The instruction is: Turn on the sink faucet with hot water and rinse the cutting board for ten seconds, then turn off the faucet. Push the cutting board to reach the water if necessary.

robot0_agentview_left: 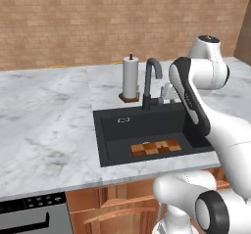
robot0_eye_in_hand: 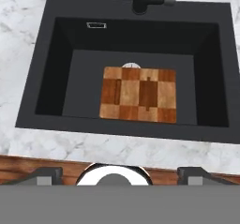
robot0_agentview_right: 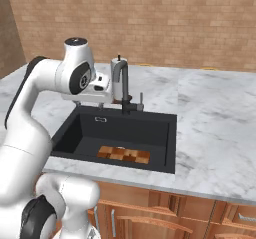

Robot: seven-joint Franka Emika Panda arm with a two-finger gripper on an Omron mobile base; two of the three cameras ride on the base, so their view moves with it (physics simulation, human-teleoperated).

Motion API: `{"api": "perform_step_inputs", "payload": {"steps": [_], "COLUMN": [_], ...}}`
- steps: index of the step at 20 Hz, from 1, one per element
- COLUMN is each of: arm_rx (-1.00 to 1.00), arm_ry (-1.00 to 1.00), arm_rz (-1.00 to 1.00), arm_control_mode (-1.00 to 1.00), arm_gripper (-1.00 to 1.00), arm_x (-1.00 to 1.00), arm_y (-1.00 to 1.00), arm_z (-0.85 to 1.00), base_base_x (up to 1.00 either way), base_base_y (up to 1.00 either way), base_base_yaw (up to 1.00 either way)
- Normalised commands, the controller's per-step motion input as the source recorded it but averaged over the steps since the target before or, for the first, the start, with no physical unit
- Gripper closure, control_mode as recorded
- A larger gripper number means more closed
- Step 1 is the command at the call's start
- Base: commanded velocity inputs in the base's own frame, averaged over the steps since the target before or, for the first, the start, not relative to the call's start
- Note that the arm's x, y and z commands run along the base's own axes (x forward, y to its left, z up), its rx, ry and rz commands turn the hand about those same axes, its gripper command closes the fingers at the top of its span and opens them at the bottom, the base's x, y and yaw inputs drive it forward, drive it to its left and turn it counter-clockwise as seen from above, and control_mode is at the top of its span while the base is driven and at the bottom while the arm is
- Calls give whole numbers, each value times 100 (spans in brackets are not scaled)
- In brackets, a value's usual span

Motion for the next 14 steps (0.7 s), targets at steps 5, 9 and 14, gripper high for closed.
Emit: {"api": "perform_step_inputs", "payload": {"steps": [5,9,14], "arm_rx": [0,0,3], "arm_ry": [-13,-34,-40], "arm_rz": [0,4,3], "arm_control_mode": [-100,-100,-100], "arm_gripper": [-100,-100,-100], "arm_x": [-21,0,11], "arm_y": [-63,-51,-38], "arm_z": [-15,-4,-8], "base_base_x": [0,0,0], "base_base_y": [0,0,0], "base_base_yaw": [0,0,0]}}
